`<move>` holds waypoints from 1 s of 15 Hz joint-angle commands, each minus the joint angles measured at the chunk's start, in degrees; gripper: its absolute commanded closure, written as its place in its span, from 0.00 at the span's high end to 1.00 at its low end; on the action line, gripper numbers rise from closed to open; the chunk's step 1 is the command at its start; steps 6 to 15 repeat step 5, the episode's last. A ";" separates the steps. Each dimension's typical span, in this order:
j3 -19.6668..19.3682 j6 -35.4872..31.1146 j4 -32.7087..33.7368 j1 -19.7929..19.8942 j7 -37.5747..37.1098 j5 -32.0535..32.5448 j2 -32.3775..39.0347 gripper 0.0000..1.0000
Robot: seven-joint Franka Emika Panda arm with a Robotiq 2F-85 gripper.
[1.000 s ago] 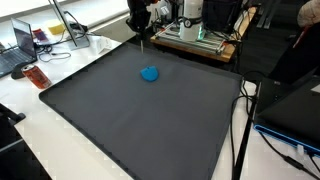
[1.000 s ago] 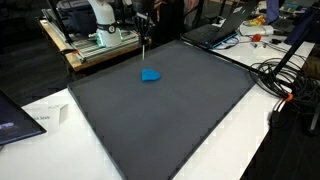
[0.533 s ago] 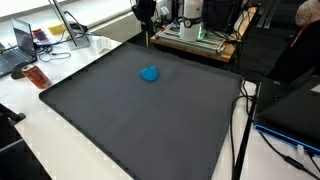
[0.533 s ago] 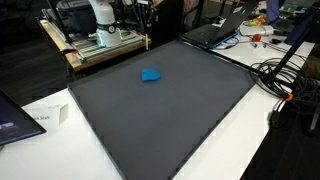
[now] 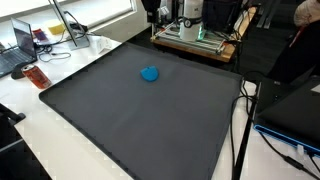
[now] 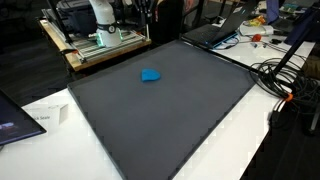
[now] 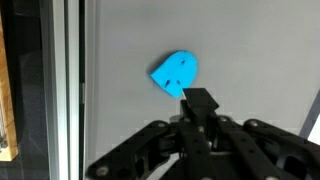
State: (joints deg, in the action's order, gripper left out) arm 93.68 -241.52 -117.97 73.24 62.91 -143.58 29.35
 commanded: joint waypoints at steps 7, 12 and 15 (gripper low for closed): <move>11.79 1.17 -5.27 5.85 1.99 11.39 -1.83 0.03; 11.79 1.17 -5.27 5.85 1.99 11.39 -1.83 0.03; 11.79 1.17 -5.27 5.85 1.99 11.39 -1.83 0.03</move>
